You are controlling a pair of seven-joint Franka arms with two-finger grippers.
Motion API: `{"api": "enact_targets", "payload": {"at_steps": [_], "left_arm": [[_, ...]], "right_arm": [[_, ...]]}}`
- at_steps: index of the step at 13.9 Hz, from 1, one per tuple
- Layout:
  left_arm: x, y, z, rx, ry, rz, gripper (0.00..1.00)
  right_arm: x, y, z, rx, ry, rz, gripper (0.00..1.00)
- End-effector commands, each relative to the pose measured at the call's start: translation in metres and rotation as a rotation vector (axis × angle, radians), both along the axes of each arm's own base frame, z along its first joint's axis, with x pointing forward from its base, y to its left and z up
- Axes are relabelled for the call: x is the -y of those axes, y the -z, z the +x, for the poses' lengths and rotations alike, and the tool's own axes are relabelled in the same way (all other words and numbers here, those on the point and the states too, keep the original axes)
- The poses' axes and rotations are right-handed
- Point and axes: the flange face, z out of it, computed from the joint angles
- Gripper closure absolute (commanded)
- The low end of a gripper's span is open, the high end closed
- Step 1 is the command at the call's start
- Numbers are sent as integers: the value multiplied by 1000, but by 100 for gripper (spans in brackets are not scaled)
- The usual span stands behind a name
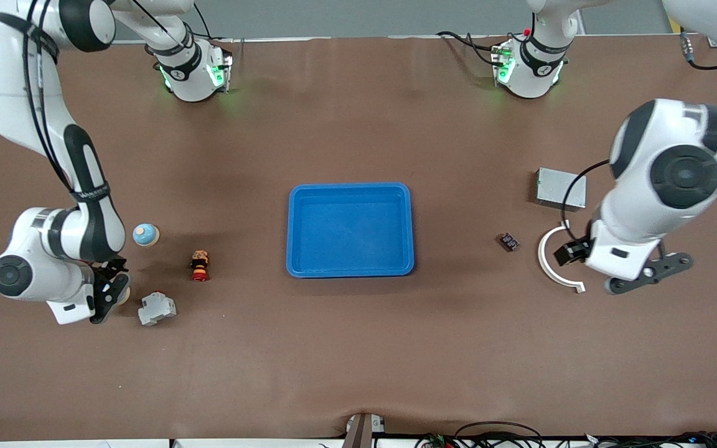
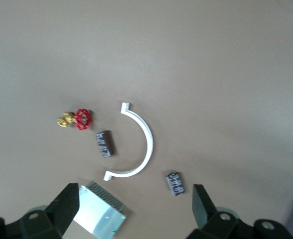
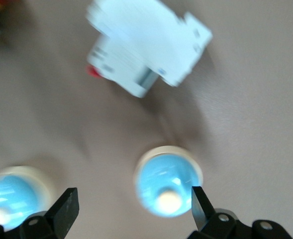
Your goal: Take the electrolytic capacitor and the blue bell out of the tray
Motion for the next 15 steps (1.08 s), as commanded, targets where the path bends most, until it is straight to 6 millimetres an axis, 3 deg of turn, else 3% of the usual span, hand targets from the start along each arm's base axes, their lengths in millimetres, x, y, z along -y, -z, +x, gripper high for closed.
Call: {"api": "enact_targets", "payload": {"at_steps": [1, 4, 7, 9, 11, 12, 13, 14, 15], "left_arm": [[-29, -33, -2, -12, 79, -36, 0], [-45, -77, -15, 39, 146, -13, 0], [-53, -98, -21, 53, 227, -2, 0], [-45, -119, -31, 81, 253, -42, 0], [-61, -141, -41, 106, 232, -36, 0], [-65, -148, -48, 108, 239, -65, 0], [-78, -159, -57, 106, 210, -82, 0], [-79, -162, -69, 73, 204, -88, 0], [-86, -168, -82, 49, 192, -95, 0]], "right_arm": [[-50, -75, -21, -61, 176, 0, 0], [-110, -134, -47, -93, 415, -86, 0], [-143, -180, -99, -56, 725, -167, 0], [-139, -199, -143, -46, 848, -150, 0], [-122, -214, -189, 32, 875, -89, 0], [-112, -220, -203, 48, 894, -75, 0], [-106, -227, -206, 56, 906, -69, 0], [-95, -238, -203, 71, 928, -60, 0], [-81, -264, -193, 99, 956, -46, 0]]}}
